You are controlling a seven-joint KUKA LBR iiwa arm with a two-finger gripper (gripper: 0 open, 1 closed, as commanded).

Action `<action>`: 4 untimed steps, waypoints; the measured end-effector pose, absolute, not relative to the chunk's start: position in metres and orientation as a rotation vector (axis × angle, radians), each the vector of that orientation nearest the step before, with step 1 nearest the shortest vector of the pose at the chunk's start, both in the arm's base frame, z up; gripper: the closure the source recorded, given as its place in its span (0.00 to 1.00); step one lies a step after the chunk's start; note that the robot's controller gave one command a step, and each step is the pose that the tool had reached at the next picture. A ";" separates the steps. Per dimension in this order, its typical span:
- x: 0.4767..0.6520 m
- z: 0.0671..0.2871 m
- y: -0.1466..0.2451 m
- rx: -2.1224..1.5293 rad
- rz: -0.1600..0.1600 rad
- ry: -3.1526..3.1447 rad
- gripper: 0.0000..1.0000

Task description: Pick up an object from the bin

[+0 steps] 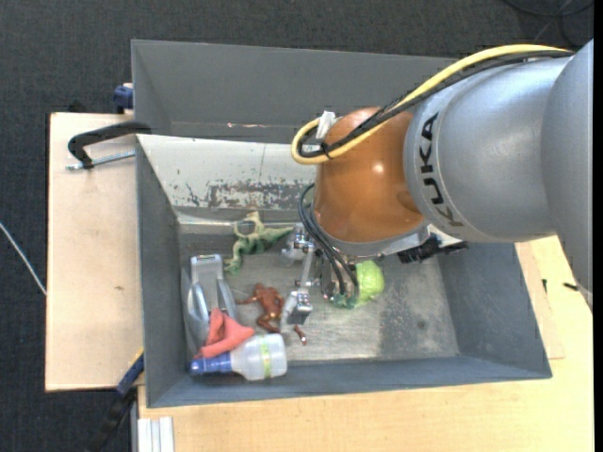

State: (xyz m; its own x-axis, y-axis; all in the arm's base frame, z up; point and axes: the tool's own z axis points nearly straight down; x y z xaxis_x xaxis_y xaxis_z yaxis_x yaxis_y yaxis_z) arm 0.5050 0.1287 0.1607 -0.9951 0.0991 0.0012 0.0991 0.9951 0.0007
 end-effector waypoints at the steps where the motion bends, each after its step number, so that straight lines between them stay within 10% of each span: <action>1: 0.508 0.119 0.121 -0.066 -0.001 -3.140 0.00; 2: 0.503 0.078 0.124 -0.469 -0.002 -3.109 0.00; 3: 0.500 0.074 0.126 -0.143 -0.007 -3.146 1.00; 4: 0.500 0.074 0.126 -0.143 -0.007 -3.146 1.00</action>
Offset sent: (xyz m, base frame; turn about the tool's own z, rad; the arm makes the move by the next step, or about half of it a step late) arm -0.0056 -0.0036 -0.0907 0.2070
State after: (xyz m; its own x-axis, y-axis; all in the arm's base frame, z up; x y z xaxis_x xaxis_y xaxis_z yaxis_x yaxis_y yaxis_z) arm 0.5001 0.1264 0.0738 -0.9958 0.0910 -0.0073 0.0909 0.9958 0.0050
